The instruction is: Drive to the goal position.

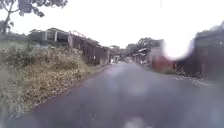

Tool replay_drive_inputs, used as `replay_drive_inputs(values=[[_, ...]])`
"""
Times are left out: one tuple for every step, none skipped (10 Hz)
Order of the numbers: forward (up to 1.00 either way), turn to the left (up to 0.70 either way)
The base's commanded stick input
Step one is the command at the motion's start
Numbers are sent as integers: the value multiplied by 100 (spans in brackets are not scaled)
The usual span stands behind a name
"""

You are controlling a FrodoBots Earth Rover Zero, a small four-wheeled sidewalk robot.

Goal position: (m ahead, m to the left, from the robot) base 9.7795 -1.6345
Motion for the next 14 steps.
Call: replay_drive_inputs(values=[[70,0],[70,0],[70,0],[70,0],[70,0],[70,0],[70,0],[70,0],[70,0],[70,0],[70,0],[70,0],[70,0],[70,0]])
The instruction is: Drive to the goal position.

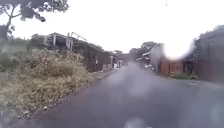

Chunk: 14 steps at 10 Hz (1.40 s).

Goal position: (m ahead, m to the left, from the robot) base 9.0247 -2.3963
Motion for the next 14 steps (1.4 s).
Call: replay_drive_inputs(values=[[70,0],[70,0],[70,0],[70,0],[70,0],[70,0],[70,0],[70,0],[70,0],[70,0],[70,0],[70,0],[70,0],[70,0]])
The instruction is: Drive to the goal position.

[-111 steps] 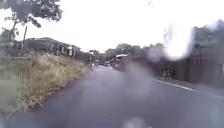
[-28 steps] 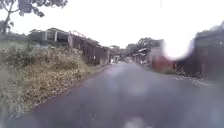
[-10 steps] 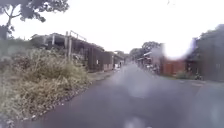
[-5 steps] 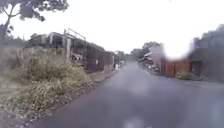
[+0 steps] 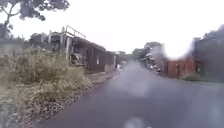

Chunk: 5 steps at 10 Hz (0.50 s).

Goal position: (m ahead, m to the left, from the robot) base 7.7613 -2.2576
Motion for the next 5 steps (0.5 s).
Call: replay_drive_inputs(values=[[70,0],[70,0],[70,0],[70,0],[70,0]])
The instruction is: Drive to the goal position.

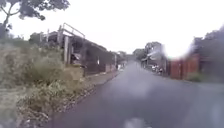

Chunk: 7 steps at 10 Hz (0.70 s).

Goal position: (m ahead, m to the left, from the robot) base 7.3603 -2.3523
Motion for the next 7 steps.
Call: replay_drive_inputs(values=[[70,0],[70,0],[70,0],[70,0],[70,0],[70,0],[70,0]])
